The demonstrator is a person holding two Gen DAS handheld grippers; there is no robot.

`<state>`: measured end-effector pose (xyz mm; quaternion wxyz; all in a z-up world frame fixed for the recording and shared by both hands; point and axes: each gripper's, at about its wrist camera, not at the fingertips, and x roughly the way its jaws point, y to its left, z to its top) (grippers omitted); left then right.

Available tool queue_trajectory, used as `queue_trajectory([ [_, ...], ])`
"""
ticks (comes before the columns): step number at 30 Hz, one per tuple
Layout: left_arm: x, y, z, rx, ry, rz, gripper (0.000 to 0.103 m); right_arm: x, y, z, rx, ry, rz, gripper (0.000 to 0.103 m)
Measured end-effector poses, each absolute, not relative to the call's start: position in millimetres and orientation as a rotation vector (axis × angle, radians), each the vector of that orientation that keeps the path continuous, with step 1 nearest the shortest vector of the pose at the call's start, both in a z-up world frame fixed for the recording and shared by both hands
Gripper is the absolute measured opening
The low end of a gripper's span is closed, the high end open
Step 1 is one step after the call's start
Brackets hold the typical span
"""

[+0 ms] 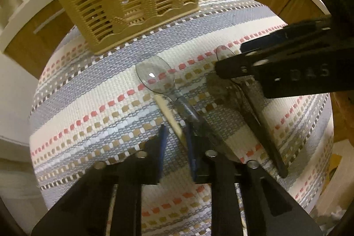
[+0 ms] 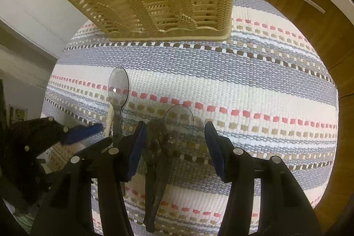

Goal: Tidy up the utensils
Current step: 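Grasp a wooden chopstick with the left gripper while the right gripper grasps a clear spoon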

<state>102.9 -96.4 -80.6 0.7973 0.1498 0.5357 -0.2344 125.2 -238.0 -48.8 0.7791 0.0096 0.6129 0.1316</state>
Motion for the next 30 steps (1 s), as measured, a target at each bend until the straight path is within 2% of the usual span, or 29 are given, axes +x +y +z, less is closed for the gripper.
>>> queue_trajectory([
  [3,102,-98,-82,0.322,1.144,-0.493,0.009,125,-230,-54,0.01,1.34,0.282,0.037],
  [13,91,-71,-76,0.247,1.14,-0.468,0.004,126,-224,-56,-0.048,1.34,0.265,0.037],
  [16,92,-51,-74,0.195,1.155,-0.459,0.003,127,-220,-57,-0.064,1.336,0.278,0.032],
  [24,94,-19,-71,0.118,1.171,-0.421,0.003,121,-222,-56,-0.09,1.32,0.274,0.031],
  [27,95,-11,-70,0.091,1.193,-0.429,0.005,121,-234,-58,-0.082,1.33,0.256,0.031],
  [30,99,-11,-68,0.101,1.202,-0.442,0.011,124,-243,-62,-0.053,1.356,0.251,0.032],
])
